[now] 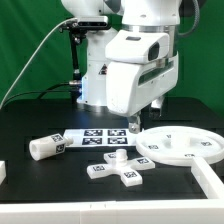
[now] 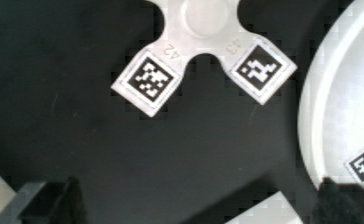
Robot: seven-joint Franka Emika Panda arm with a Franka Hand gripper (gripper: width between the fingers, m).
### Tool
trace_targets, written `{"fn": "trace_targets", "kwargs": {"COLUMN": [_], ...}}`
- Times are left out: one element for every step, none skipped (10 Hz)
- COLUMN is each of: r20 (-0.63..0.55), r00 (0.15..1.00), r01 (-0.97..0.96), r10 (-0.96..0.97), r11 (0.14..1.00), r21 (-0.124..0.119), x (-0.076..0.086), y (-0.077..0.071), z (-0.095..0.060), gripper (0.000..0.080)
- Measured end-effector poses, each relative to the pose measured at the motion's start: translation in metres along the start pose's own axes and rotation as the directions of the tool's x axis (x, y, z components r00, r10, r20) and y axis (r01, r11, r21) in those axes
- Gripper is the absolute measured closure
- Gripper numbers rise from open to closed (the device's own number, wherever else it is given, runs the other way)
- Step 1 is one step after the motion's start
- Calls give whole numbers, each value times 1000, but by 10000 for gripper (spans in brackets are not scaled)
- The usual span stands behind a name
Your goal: Assemble round table
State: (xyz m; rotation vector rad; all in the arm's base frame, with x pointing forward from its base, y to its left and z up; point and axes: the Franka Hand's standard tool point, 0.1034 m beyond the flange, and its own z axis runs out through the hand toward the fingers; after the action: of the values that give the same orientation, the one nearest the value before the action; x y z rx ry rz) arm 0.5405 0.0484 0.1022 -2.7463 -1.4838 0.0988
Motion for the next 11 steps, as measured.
{"fn": "trace_targets", "kwargs": {"r20": [0, 0, 0, -3, -12, -25, -40, -50, -46, -46, -52], "r00": [1000, 1000, 1000, 1000, 1000, 999, 998, 997, 998, 998, 997], "r01": [1, 1, 1, 10, 21, 30, 50, 55, 46, 47, 47], "r10": [-1, -1, -1, -10, -21, -30, -52, -58, -49, -50, -50], "r11": [1000, 1000, 1000, 1000, 1000, 999, 997, 997, 997, 997, 997], "r21": [0, 0, 0, -3, -16, -33, -50, -61, -55, -55, -62], "x": [0, 0, 0, -2, -14, -22, -30, -35, -35, -34, -35], "y": [0, 0, 0, 1, 7, 9, 11, 15, 14, 14, 14], "z": [0, 0, 0, 1, 7, 14, 26, 32, 31, 32, 36], "gripper": [150, 150, 150, 150, 150, 150, 150, 150, 150, 150, 150]}}
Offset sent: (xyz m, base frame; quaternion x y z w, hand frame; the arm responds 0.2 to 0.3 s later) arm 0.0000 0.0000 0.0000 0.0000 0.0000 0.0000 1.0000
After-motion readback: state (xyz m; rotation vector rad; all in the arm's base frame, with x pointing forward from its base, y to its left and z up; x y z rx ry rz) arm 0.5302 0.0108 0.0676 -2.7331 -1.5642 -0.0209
